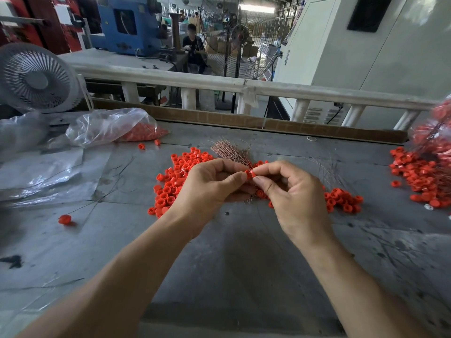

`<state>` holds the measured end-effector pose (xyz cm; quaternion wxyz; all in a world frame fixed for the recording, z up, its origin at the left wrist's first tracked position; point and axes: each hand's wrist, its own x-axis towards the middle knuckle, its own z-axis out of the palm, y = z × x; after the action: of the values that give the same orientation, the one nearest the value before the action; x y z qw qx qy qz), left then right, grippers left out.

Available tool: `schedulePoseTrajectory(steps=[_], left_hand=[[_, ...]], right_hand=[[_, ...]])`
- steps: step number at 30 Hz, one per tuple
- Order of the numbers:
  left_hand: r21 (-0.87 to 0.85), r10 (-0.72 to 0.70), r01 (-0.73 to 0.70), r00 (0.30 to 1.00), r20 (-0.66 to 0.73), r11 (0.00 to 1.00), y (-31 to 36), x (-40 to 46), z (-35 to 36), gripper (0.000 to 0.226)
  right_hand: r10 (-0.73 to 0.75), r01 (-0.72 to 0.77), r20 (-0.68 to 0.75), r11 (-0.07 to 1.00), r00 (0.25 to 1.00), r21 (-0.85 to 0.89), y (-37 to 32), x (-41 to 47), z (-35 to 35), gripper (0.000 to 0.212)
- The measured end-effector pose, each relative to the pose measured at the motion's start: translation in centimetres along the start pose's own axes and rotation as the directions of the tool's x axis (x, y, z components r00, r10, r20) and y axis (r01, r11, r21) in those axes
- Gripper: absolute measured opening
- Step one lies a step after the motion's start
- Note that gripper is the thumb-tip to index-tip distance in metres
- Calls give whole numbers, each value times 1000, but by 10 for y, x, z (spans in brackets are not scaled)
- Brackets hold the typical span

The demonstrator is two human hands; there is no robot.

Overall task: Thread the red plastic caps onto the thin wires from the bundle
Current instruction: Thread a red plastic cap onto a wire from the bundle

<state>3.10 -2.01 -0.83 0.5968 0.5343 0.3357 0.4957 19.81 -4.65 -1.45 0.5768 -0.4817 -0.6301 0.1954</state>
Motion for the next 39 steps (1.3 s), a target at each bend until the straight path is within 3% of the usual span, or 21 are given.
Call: schedulePoseTrajectory(steps=[9,17,22,29,34,39], left_hand=[[195,120,-115,993,-13,974,-5,-1,1,10],[291,189,-169,981,-42,942,-9,-3,4,9],[237,151,-129,986,-75,963,-8,-3,6,8],[36,30,-26,992,-120,999,-5,-4,9,8],[-76,-74,65,990,-118,995,-3,-5,13,11],[-163,-137,124,988,-73,979,2,-6,12,8]], right_hand=[[-99,97,-2,979,995,-179,-6,0,-3,15],[-79,71,-27,972,997,-224,-8,-1,1,10],[-131,123,-8,949,991,-290,-9,-1,4,11],[-127,134,43,926,991,-354,-9,-3,8,17],[-225,192,1,830,974,-524,-13,-4,18,16],[-290,224,-25,787,957,-575,-14,-4,19,11]])
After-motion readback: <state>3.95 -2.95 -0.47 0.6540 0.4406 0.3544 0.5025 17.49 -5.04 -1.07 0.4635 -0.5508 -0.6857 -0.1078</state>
